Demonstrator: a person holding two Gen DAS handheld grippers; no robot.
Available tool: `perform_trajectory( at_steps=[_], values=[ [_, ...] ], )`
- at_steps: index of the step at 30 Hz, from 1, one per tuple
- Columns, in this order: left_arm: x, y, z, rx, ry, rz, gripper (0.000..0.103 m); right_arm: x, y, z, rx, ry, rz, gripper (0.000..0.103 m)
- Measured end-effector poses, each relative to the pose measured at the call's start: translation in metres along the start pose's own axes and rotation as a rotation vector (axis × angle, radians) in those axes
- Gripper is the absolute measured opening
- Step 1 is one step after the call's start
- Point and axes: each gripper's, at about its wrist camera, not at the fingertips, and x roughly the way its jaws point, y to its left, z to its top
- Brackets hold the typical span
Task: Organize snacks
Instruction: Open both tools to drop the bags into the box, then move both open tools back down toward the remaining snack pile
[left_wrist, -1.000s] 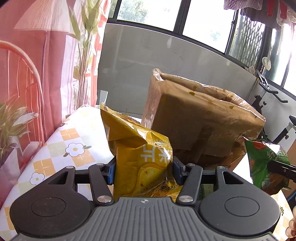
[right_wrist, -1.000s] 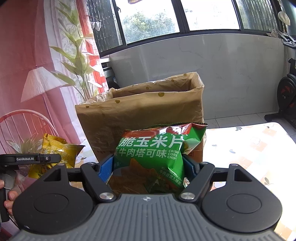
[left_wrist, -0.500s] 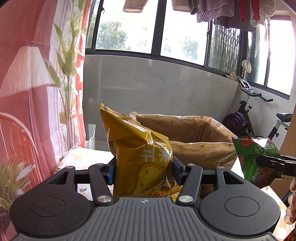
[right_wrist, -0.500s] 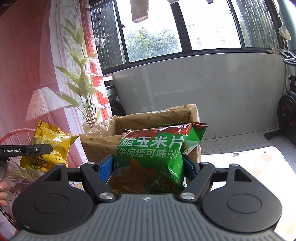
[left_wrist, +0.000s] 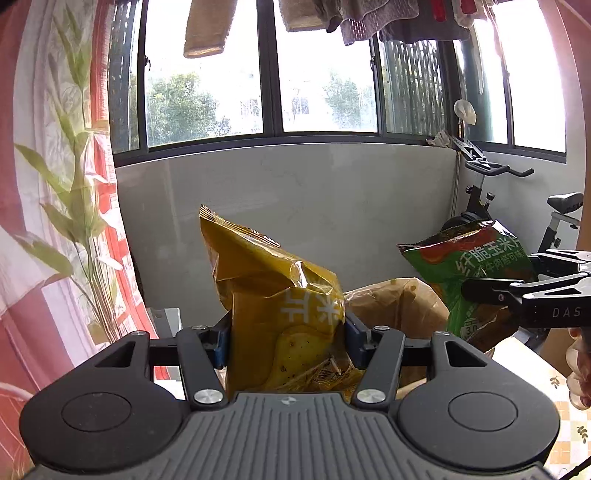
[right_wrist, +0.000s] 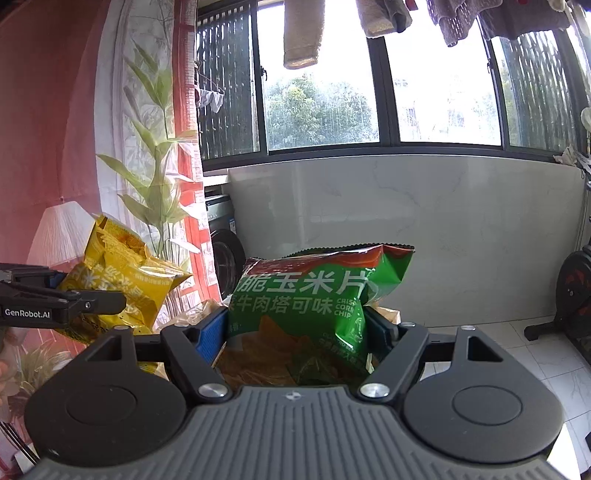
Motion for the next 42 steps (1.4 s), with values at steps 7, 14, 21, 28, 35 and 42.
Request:
perform_trajectory(
  at_steps=[7, 14, 21, 28, 35, 42],
  values=[
    [0.067, -0.008, 0.000, -0.023, 0.118, -0.006, 0.060, 0.067, -0.001, -0.001, -0.055, 0.068, -0.056, 0.077],
    [0.100, -0.015, -0.007, 0.011, 0.180, -0.039, 0.067, 0.108, -0.010, -0.019, 0.046, 0.205, 0.002, 0.080],
    [0.100, -0.010, -0.016, 0.010, 0.176, -0.005, 0.081, 0.108, -0.024, -0.026, 0.114, 0.232, 0.000, 0.088],
    [0.059, 0.017, -0.022, -0.083, 0.134, -0.022, 0.081, 0.075, -0.026, -0.026, 0.122, 0.177, 0.003, 0.095],
    [0.001, 0.052, -0.032, -0.159, 0.104, -0.023, 0.081, 0.032, -0.016, -0.031, 0.158, 0.107, 0.043, 0.103],
    [-0.050, 0.071, -0.058, -0.197, 0.109, 0.011, 0.082, -0.012, 0.003, -0.044, 0.177, 0.092, 0.136, 0.103]
  ],
)
